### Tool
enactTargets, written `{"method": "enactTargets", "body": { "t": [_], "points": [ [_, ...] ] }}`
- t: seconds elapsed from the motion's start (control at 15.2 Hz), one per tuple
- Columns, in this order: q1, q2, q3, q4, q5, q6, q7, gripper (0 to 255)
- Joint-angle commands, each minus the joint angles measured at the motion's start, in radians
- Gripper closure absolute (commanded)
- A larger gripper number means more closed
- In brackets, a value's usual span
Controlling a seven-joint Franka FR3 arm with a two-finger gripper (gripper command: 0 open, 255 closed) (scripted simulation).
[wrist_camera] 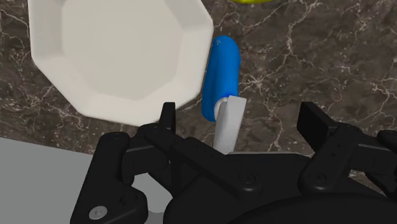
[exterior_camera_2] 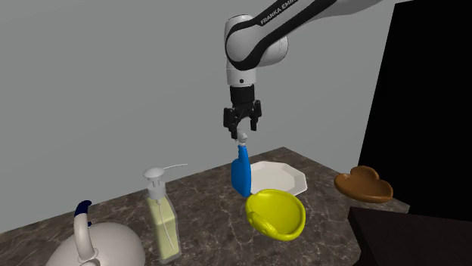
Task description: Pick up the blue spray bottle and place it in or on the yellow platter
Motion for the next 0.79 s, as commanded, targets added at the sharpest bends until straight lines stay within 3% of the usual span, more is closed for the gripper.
{"method": "enactTargets", "body": {
  "t": [0.0, 0.66, 0.73],
  "points": [
    [-0.003, 0.009, 0.000, -0.013, 0.003, 0.022, -0.004, 0],
    [-0.005, 0.022, 0.002, -0.029, 0.006, 0.051, -0.006, 0],
    [-0.005, 0.022, 0.002, -0.029, 0.006, 0.051, -0.006, 255]
  ]
}}
